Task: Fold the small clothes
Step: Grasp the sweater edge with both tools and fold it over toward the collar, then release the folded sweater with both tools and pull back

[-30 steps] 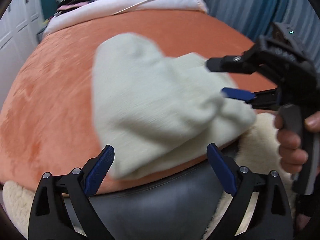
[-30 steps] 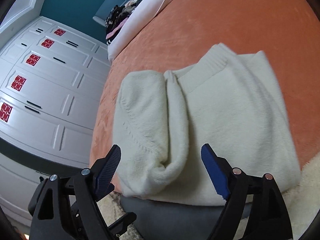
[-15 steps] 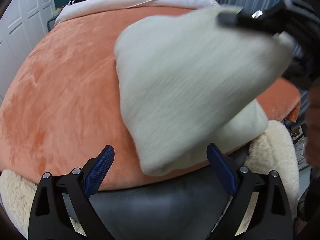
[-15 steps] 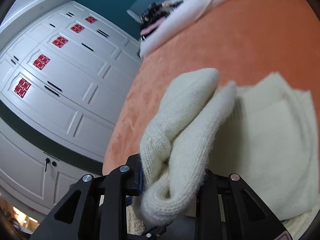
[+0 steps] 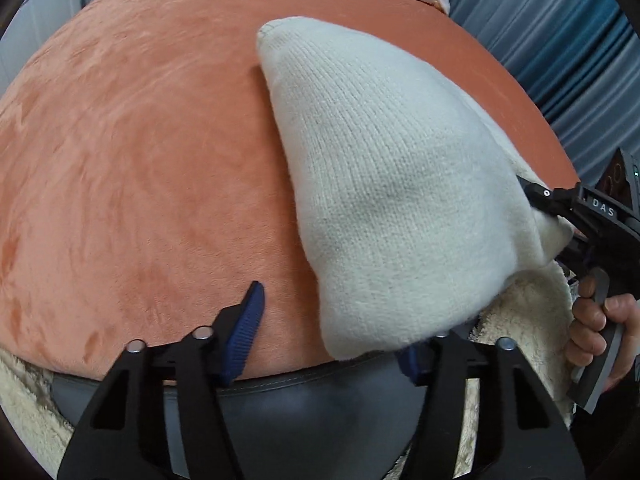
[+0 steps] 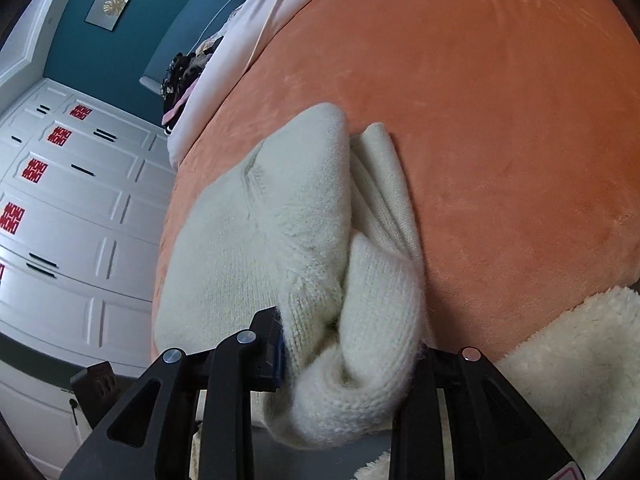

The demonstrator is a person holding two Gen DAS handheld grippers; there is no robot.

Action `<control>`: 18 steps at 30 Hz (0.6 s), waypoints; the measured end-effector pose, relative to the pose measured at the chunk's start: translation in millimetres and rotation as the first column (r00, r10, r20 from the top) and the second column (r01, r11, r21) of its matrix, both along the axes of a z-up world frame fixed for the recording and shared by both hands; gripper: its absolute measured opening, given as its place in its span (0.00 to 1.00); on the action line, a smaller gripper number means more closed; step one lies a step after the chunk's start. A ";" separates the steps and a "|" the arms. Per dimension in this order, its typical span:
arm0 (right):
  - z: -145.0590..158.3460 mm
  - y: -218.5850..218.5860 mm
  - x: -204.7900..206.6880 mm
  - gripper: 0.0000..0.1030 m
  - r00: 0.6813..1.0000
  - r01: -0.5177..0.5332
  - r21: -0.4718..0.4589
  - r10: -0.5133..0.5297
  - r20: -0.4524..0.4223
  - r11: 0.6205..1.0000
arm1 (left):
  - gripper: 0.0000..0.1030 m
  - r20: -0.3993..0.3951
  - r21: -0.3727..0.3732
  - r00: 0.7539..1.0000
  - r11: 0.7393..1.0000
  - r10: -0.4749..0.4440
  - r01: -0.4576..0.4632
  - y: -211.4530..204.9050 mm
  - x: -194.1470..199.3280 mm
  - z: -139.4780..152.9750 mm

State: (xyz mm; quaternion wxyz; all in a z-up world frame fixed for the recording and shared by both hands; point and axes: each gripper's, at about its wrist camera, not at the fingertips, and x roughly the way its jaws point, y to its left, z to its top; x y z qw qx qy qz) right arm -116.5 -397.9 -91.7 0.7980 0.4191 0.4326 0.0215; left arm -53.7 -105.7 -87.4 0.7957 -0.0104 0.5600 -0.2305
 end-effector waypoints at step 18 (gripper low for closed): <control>3.6 -26.9 -33.5 0.43 0.998 0.002 -0.090 -0.008 -0.062 0.996 | 0.43 0.014 0.058 0.997 0.995 -0.081 0.080 -6.6 -24.6 27.5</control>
